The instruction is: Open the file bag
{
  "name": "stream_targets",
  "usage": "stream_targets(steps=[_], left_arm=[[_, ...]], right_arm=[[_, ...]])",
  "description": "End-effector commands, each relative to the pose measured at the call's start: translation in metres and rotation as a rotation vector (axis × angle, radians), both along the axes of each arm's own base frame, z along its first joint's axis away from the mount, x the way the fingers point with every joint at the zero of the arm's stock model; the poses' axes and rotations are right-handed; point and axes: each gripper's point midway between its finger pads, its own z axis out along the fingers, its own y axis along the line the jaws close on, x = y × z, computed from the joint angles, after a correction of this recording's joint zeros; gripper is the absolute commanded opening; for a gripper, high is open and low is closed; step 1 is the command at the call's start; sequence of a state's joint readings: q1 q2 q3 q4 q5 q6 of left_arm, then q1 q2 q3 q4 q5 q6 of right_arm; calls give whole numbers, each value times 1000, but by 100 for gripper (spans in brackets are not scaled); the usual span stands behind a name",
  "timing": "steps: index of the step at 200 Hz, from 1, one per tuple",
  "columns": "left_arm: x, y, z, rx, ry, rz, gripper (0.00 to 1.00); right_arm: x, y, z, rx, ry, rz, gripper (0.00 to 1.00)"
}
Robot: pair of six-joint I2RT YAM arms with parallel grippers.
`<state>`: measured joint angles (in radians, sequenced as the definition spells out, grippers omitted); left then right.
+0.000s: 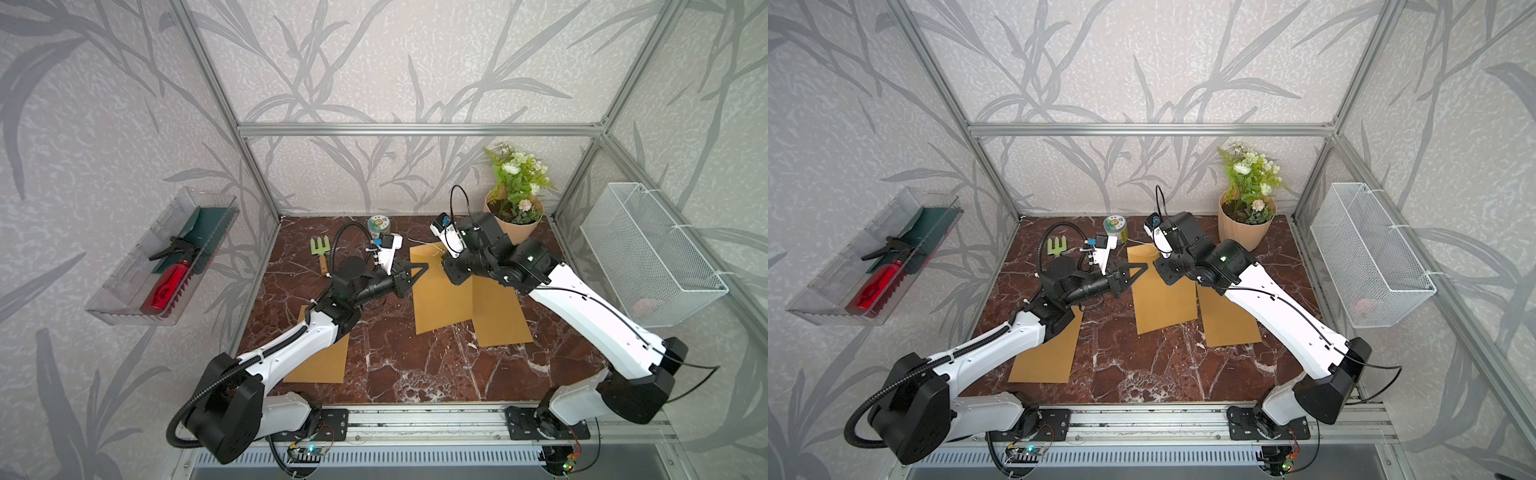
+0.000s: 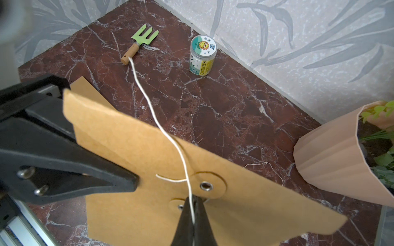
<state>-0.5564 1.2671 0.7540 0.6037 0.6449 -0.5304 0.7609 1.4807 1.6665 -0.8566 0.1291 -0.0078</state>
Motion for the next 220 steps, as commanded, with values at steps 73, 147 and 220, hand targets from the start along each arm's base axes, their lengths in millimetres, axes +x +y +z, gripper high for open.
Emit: stream_targets(steps=[73,147,220], left_arm=[[-6,2,33,-68,-82,-10,0],[-10,3,43,-119,-89,-20,0],[-13,0,45,-145,-93,-54,0]], right_arm=[[8,30,30,148,-20,54,0],[11,52,38,242,-1,91,0],[12,68,51,302,-5,129,0]])
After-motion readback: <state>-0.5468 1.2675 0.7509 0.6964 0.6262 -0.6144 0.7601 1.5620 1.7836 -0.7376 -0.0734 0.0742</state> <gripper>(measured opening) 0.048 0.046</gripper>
